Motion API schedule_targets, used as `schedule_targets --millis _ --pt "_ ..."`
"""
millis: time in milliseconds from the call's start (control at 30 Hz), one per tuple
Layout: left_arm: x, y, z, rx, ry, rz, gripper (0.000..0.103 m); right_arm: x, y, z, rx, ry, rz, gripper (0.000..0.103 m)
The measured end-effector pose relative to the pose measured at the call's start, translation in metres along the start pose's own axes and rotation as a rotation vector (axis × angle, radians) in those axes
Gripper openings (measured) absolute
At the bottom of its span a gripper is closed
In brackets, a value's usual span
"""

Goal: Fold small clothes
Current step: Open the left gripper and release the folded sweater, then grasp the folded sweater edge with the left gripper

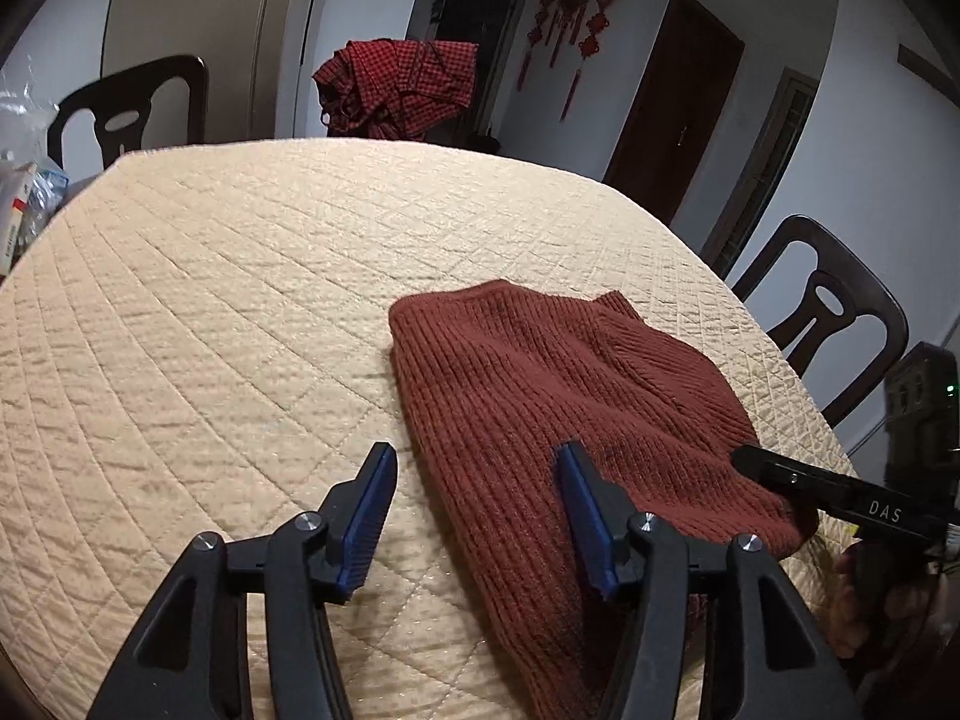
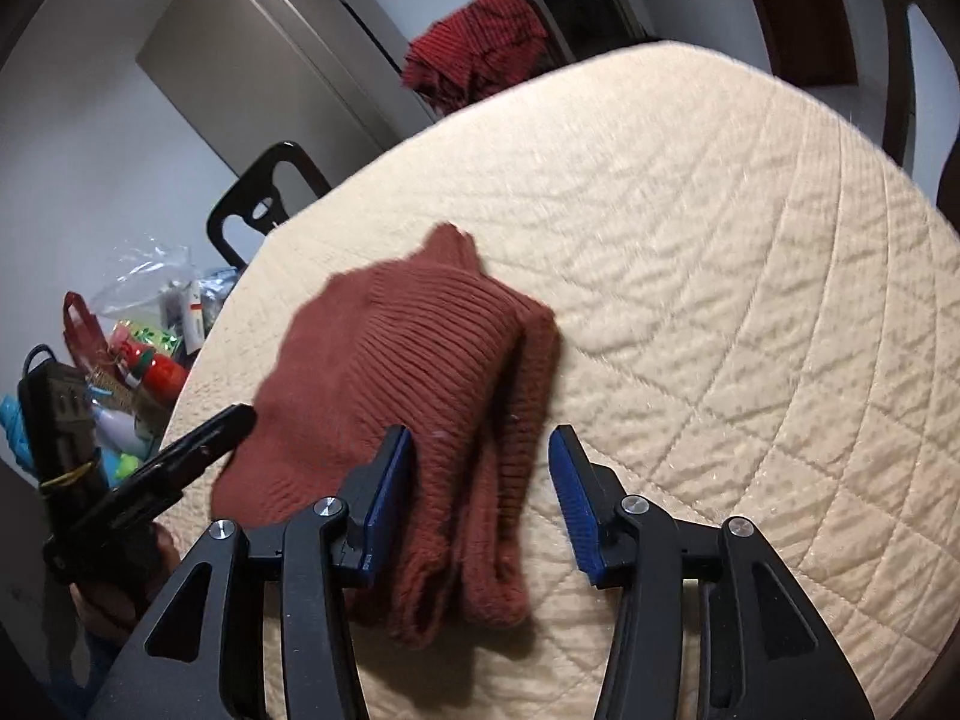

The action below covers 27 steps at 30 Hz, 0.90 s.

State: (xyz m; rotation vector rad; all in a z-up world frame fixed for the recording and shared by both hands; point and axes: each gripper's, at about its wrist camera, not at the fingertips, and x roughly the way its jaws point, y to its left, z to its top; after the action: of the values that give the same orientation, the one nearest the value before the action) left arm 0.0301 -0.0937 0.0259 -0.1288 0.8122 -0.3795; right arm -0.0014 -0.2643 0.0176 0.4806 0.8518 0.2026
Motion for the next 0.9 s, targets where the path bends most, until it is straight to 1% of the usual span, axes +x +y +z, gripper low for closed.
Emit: schedule_targets --millis 200,367,467,600,633,667,700,833,900 --pt "0.009 0.005 -0.003 -0.047 0.030 -0.059 0.065 -0.001 -0.005 0.000 0.005 0.002 0.029 0.051" --pt "0.014 0.006 -0.006 -0.074 0.060 -0.111 0.065 -0.003 -0.010 0.000 0.029 0.015 0.061 0.048" --pt "0.014 0.002 -0.012 -0.066 0.075 -0.139 0.065 -0.004 -0.014 -0.002 0.041 0.035 0.097 0.044" --pt "0.018 0.001 -0.010 -0.063 0.087 -0.151 0.065 -0.001 -0.018 0.001 0.049 0.045 0.127 0.040" --pt "0.019 0.000 -0.009 -0.059 0.088 -0.151 0.065 0.000 -0.018 0.002 0.048 0.050 0.132 0.037" --pt "0.020 -0.001 -0.008 -0.049 0.088 -0.147 0.064 0.002 -0.017 0.004 0.047 0.056 0.137 0.036" --pt "0.020 -0.002 -0.007 -0.042 0.087 -0.145 0.059 0.004 -0.017 0.006 0.046 0.059 0.145 0.033" --pt "0.019 -0.003 -0.004 -0.046 0.089 -0.157 0.049 0.005 -0.017 0.007 0.055 0.073 0.184 0.024" --pt "0.015 -0.005 -0.004 -0.036 0.080 -0.148 0.042 0.002 -0.015 0.006 0.050 0.070 0.193 0.022"
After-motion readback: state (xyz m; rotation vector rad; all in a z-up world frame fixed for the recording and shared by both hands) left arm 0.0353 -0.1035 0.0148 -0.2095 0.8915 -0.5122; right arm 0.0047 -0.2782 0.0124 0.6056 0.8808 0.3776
